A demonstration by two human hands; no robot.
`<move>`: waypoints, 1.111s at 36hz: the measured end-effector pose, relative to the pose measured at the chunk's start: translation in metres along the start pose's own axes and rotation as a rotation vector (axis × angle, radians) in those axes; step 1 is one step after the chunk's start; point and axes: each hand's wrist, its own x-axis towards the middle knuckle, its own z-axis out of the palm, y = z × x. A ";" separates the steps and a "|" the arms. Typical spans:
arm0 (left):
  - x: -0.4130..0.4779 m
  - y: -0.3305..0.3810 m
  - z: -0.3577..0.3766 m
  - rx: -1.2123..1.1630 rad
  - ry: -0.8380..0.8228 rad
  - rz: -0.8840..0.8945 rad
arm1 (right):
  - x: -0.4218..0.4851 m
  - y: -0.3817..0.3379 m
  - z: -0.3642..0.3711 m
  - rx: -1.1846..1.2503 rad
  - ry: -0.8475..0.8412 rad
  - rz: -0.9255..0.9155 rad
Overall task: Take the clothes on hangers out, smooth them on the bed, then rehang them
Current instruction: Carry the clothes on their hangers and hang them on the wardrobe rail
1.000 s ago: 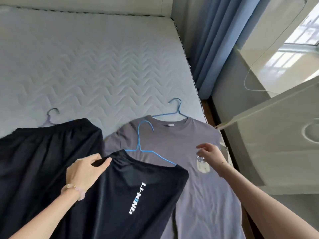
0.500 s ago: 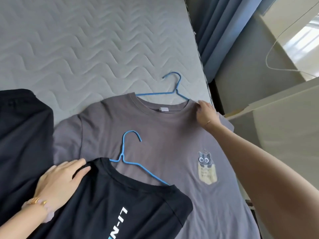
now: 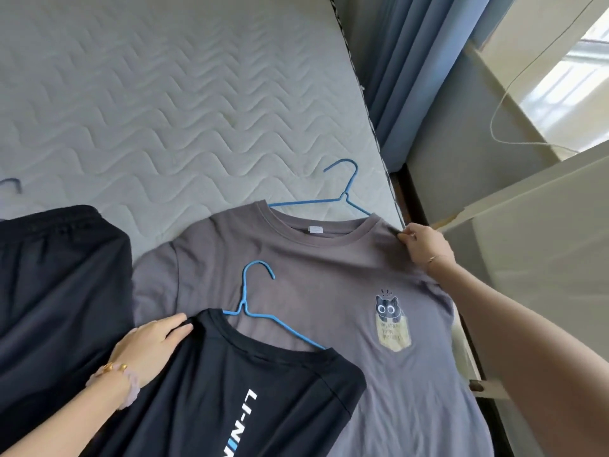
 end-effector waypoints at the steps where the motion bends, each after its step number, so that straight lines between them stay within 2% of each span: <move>1: -0.005 0.000 -0.003 -0.021 0.004 -0.005 | -0.011 -0.002 -0.009 0.005 0.002 -0.012; 7: -0.081 -0.001 -0.031 -0.068 0.138 -0.034 | -0.104 -0.007 -0.079 0.043 -0.106 -0.111; 12: -0.170 -0.015 -0.082 -0.130 0.141 -0.093 | -0.210 -0.008 -0.139 0.156 -0.210 -0.071; 15: -0.228 -0.023 -0.118 -0.149 0.177 -0.057 | -0.279 -0.019 -0.169 0.265 -0.213 -0.092; 19: -0.295 -0.043 -0.161 -0.218 0.252 -0.101 | -0.361 -0.036 -0.206 0.484 -0.183 -0.078; 22: -0.332 -0.078 -0.198 -0.361 0.372 0.033 | -0.414 -0.053 -0.229 0.648 -0.143 -0.081; 24: -0.349 -0.104 -0.220 -0.411 0.330 0.098 | -0.440 -0.065 -0.245 0.699 -0.108 -0.129; 28: -0.387 -0.142 -0.265 -0.474 0.374 -0.033 | -0.481 -0.093 -0.277 0.710 -0.100 -0.277; 29: -0.402 -0.148 -0.275 -0.495 0.421 -0.047 | -0.490 -0.099 -0.283 0.714 -0.109 -0.316; 32: -0.464 -0.164 -0.301 -0.606 0.720 -0.067 | -0.519 -0.113 -0.299 0.776 -0.145 -0.398; 34: -0.510 -0.173 -0.306 -0.694 0.840 -0.098 | -0.541 -0.120 -0.307 0.858 -0.198 -0.439; 37: -0.575 -0.189 -0.298 -0.838 0.921 -0.068 | -0.575 -0.126 -0.313 0.970 -0.339 -0.488; 40: -0.634 -0.203 -0.283 -1.078 0.962 -0.038 | -0.606 -0.131 -0.305 0.950 -0.458 -0.585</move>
